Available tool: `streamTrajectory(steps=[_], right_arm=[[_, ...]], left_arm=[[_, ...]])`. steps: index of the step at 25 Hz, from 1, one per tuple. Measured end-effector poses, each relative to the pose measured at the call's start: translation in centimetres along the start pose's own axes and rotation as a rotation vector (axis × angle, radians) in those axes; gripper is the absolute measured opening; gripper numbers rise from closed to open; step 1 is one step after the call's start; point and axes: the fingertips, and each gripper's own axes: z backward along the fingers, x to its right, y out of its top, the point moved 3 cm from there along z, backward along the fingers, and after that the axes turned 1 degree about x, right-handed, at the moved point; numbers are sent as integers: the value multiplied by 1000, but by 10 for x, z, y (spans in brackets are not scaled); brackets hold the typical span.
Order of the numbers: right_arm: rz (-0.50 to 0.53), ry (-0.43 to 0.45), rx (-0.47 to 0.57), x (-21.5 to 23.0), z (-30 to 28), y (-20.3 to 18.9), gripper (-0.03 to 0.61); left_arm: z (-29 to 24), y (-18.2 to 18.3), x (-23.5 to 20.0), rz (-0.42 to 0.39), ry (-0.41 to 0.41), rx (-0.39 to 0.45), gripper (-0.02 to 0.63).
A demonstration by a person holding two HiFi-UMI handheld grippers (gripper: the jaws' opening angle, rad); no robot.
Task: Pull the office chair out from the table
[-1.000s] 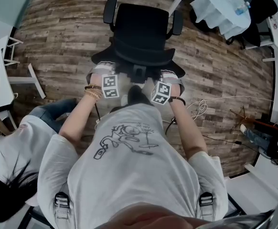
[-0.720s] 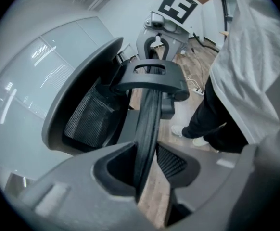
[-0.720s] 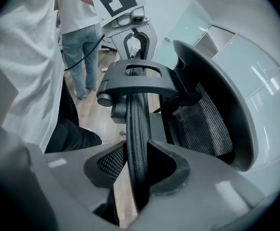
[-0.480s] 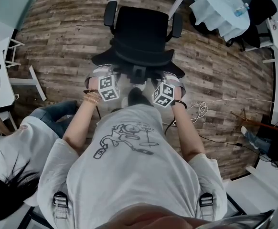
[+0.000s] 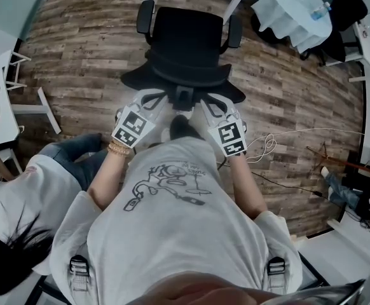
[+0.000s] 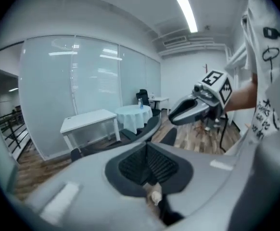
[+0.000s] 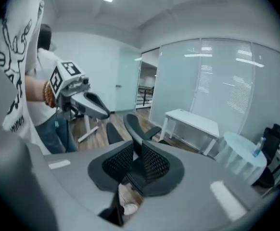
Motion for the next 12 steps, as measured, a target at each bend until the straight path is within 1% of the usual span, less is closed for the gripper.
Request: streamTrajectory(steps=[3, 4, 7, 9, 12], right_arm=[[-80, -14, 105, -5, 8, 28, 40], [-100, -13, 137, -7, 11, 37, 33], [-118, -3, 209, -12, 20, 61, 14], [-112, 4, 237, -14, 22, 74, 8], [-145, 22, 285, -24, 29, 79, 6]], left_arm=[[12, 20, 2, -14, 37, 82, 5], [17, 28, 5, -2, 43, 117, 5], [29, 57, 12, 95, 17, 233, 3], [32, 73, 13, 118, -4, 275, 3], [38, 81, 22, 122, 6, 314, 3]])
